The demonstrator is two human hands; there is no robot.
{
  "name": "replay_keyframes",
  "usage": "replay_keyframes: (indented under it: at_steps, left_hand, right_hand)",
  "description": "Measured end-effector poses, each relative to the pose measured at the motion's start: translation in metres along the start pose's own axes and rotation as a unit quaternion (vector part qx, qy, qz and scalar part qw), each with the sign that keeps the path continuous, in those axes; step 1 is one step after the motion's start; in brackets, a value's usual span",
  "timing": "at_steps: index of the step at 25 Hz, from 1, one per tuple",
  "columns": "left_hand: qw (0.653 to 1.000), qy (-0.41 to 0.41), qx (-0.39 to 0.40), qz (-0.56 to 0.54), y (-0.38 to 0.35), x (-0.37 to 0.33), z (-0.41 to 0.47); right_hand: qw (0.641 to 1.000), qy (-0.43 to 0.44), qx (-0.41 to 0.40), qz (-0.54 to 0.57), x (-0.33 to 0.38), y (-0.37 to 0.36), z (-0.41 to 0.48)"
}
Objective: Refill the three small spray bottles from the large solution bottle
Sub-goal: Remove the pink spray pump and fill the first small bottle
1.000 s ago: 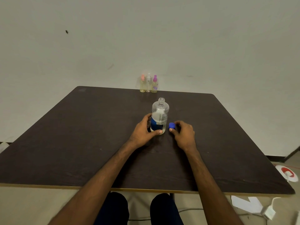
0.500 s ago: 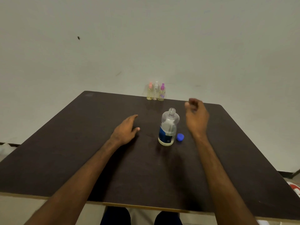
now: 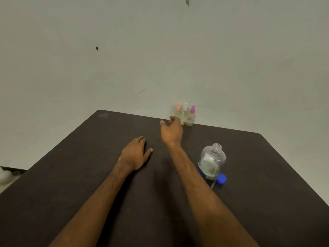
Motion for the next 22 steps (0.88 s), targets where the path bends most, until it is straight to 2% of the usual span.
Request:
replay_keyframes:
  at_steps: [4, 12, 19, 22]
  left_hand:
    - [1.0, -0.005, -0.003, -0.013, -0.002, 0.01, 0.024]
    - [0.999, -0.012, -0.023, -0.022, -0.006, 0.014, 0.033]
    - [0.999, -0.014, -0.035, -0.012, -0.009, 0.013, 0.035]
    - [0.999, -0.016, -0.038, -0.014, -0.01, 0.014, 0.037]
  right_hand:
    - [0.998, -0.037, -0.048, -0.031, -0.042, -0.015, 0.051]
    - [0.99, -0.078, -0.107, -0.05, -0.054, -0.022, 0.131]
    - [0.988, -0.088, -0.112, -0.064, -0.074, -0.033, 0.16]
    - [0.982, -0.076, -0.132, -0.109, -0.075, -0.033, 0.158]
Point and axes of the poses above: each hand's wrist, its own z-axis towards the middle knuckle, its own y-axis out of the back of the hand, x = y × z, the point moved 9 cm from there along z, towards the middle knuckle, and after that the axes turned 2 degrees about x, right-handed, at the moved point
